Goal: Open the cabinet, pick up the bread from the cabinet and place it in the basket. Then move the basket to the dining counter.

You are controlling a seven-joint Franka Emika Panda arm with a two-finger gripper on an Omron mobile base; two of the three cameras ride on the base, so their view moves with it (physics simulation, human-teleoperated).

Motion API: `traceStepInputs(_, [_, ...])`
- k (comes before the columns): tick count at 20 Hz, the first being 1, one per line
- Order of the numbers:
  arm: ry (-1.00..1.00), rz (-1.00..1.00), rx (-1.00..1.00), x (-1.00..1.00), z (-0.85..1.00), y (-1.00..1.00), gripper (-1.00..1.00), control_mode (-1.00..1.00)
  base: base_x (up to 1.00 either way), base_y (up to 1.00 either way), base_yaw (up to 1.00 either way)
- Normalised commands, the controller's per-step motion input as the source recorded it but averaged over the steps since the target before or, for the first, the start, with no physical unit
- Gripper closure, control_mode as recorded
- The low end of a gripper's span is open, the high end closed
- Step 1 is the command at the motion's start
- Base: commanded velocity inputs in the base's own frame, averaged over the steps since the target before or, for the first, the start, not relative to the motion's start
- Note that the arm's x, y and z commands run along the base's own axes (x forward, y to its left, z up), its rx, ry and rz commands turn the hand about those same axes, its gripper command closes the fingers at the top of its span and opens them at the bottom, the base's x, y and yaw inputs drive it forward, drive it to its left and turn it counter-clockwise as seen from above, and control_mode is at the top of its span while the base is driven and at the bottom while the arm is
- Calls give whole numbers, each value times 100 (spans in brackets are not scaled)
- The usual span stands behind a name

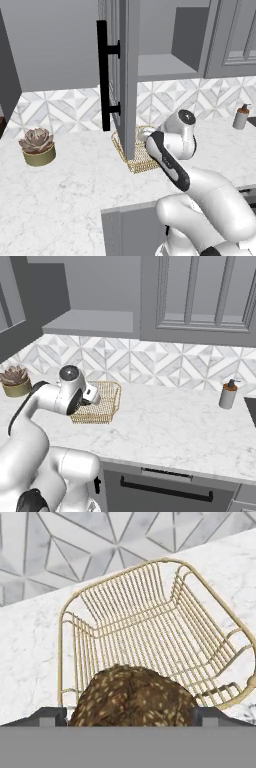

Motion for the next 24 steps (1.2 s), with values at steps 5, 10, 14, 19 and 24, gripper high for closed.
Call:
traceStepInputs(5, [4, 0, 2, 94, -33, -14, 100, -100, 0, 0, 0])
traceStepInputs(10, [8, 0, 0, 61, -8, 5, 100, -100, 0, 0, 0])
traceStepInputs(14, [1, 0, 0, 8, -19, 0, 100, -100, 0, 0, 0])
traceStepInputs(19, [0, 0, 0, 0, -27, 0, 100, -100, 0, 0, 0])
traceStepInputs(24, [0, 0, 0, 25, -10, 4, 100, -100, 0, 0, 0])
